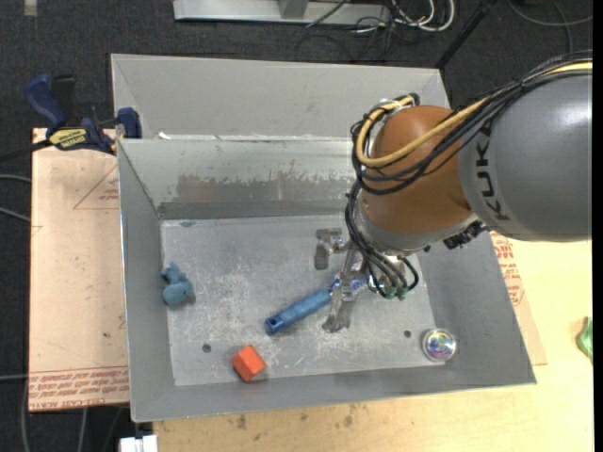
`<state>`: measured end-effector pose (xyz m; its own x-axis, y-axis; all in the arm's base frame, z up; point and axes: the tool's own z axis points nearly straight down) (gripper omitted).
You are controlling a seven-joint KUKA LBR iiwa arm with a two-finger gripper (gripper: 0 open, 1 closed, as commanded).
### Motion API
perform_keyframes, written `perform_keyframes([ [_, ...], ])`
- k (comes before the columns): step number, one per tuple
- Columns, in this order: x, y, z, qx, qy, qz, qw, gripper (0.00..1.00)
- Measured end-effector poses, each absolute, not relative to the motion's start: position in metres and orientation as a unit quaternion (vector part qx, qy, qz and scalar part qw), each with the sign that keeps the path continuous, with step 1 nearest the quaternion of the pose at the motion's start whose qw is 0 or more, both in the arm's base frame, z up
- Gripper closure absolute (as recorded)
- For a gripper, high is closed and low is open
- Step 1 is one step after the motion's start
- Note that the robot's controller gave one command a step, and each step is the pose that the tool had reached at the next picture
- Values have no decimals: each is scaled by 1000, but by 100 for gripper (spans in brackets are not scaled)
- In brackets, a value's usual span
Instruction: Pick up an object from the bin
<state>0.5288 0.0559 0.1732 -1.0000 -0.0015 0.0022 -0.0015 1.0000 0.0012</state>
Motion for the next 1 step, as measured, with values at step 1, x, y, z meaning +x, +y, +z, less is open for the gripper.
perform_keyframes([
  [1, 542, 68, 68, 234, -972, -1, 1, 0],
])
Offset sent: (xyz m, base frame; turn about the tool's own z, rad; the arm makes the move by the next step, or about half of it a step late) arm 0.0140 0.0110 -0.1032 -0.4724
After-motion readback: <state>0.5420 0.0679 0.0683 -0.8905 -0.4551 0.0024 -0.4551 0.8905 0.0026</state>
